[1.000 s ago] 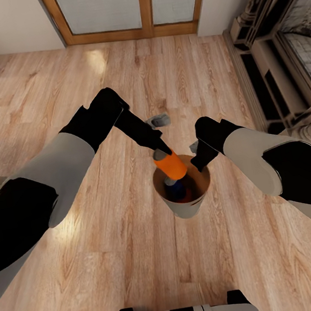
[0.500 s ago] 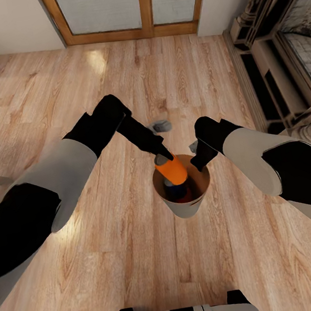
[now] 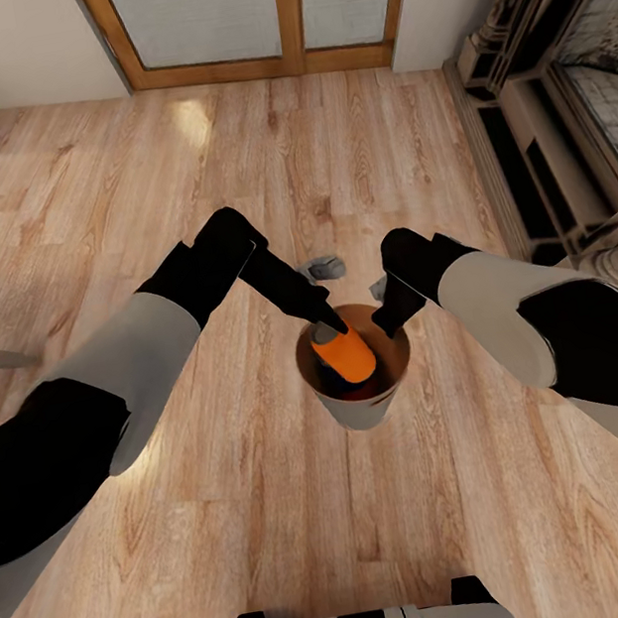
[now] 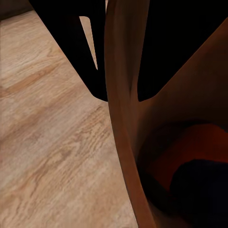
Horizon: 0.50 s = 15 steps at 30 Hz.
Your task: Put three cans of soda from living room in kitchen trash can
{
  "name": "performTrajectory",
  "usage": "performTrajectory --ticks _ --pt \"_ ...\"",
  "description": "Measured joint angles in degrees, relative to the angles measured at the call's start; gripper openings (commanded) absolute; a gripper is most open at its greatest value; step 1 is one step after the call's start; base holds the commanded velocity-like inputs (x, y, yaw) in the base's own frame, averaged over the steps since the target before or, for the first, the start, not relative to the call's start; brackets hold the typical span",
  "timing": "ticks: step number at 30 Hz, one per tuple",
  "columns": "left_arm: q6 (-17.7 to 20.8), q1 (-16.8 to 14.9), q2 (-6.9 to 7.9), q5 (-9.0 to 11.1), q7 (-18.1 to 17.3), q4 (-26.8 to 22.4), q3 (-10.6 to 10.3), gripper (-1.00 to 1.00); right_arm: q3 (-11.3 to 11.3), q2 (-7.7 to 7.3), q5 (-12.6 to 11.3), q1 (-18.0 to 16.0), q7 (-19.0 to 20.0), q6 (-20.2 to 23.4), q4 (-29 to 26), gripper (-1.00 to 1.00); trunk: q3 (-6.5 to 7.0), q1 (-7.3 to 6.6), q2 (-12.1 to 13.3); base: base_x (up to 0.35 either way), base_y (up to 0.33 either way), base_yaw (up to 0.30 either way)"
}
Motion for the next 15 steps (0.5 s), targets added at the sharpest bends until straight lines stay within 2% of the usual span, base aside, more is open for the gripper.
performTrajectory --ticks 10,13,15 --pt "0.00 1.92 -0.15 0.07 2.85 -0.01 -0.38 -1.00 -0.22 1.22 0.18 -0.49 0.04 -0.13 0.00 -1.00 0.00 0.00 0.00 0.000 0.000 0.000" --pt "-0.01 2.38 -0.17 -0.04 3.69 -0.01 -0.49 -1.00 -1.78 1.27 0.35 -0.81 0.04 -0.13 0.21 -1.00 0.00 0.00 0.00 0.000 0.000 0.000" --pt "-0.02 3.88 -0.23 -0.07 5.50 0.00 -0.72 -1.00 -3.04 1.27 0.05 -1.14 0.07 -0.06 0.48 -1.00 0.00 0.00 0.00 0.000 0.000 0.000"
